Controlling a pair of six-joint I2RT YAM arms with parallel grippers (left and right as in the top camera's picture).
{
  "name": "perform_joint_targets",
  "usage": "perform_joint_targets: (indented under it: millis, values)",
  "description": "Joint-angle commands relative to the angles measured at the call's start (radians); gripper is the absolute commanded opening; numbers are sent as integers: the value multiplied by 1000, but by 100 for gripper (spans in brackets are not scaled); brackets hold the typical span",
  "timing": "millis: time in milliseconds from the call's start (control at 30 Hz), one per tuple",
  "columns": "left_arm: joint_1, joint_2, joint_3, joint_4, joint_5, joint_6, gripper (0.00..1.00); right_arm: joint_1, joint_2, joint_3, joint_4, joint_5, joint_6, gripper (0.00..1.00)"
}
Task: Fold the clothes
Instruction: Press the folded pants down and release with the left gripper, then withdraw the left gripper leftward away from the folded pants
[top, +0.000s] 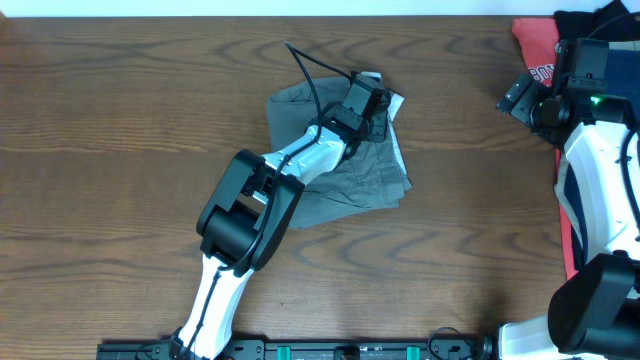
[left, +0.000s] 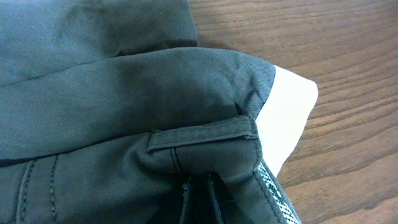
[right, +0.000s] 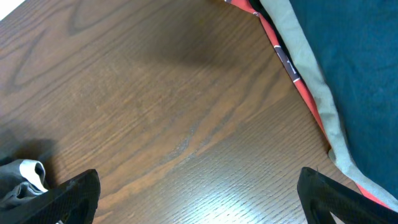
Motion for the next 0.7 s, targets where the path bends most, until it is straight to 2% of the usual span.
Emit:
perform_joint_targets:
  millis: [0, 67, 167, 200, 233, 267, 333, 467, 667]
  values:
    - [2, -60, 13, -3, 27, -9, 13, 1, -13, 15, 0, 2, -7, 99]
    - [2, -127, 13, -11, 60, -9, 22, 1, -13, 15, -1, 2, -7, 99]
    - [2, -226, 13, -56, 69, -7, 30, 1, -13, 15, 0, 2, -8, 99]
    - [3, -268, 13, -85, 69, 7, 41, 1, -13, 15, 0, 2, -7, 99]
    - [5, -303, 13, -116, 69, 21, 67, 1, -13, 15, 0, 2, -7, 99]
    - [7, -340, 13, -149, 68, 36, 84, 1, -13, 15, 0, 2, -7, 99]
    - [15, -412, 13, -233, 61, 59, 100, 1, -13, 15, 0, 2, -7, 99]
    - [48, -537, 13, -437, 40, 128, 98, 1, -13, 15, 0, 2, -7, 99]
    - [149, -637, 13, -803, -127, 133, 98, 1, -13, 15, 0, 2, -7, 99]
